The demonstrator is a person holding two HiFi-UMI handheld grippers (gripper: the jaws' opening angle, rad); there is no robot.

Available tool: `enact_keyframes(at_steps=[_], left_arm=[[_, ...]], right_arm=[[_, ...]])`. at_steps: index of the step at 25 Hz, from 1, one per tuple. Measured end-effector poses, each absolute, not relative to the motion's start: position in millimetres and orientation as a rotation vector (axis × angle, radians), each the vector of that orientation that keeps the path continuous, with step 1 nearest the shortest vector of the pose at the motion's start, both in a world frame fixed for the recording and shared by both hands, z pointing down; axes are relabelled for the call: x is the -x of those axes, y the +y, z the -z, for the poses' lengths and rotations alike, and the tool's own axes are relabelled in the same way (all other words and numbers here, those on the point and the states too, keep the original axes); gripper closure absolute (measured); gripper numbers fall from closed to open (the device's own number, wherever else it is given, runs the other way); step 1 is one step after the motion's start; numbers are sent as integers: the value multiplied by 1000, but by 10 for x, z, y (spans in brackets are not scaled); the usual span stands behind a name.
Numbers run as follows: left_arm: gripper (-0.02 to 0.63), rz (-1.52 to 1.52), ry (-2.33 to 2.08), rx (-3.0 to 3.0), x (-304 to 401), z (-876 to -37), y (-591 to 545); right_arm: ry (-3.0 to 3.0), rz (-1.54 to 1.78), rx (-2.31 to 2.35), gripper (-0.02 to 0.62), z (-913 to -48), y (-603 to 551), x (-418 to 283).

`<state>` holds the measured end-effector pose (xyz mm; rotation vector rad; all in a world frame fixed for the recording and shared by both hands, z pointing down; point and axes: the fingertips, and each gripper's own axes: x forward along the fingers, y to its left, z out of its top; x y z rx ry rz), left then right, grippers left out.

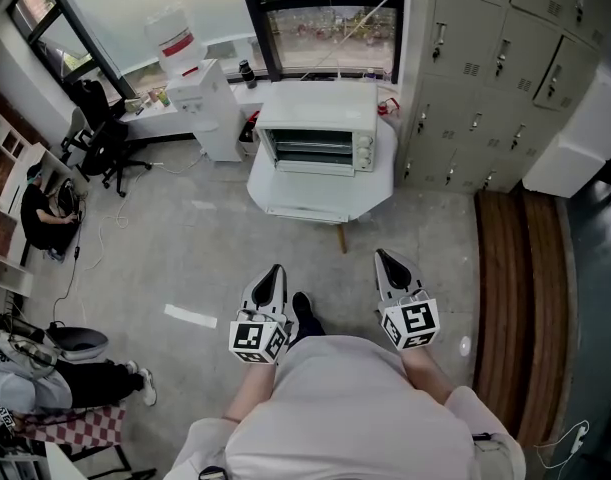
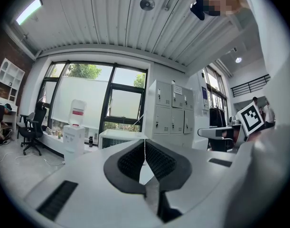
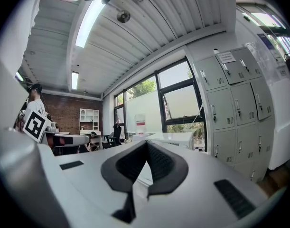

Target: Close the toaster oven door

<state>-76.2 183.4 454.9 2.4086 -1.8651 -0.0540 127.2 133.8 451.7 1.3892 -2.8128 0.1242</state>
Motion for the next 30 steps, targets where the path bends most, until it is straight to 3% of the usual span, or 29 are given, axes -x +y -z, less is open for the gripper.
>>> enact_keyframes(at_steps=[20,30], left_arm=[[584,55,-1774,-2452,1109,-4598,1043],[584,49,-1749,-2494,1693,-4560,279]], right_arm=[[-2787,-135,-1408,588,-4488,665,-793],[-2749,-132,-1470,588,-4502,-66,-292]])
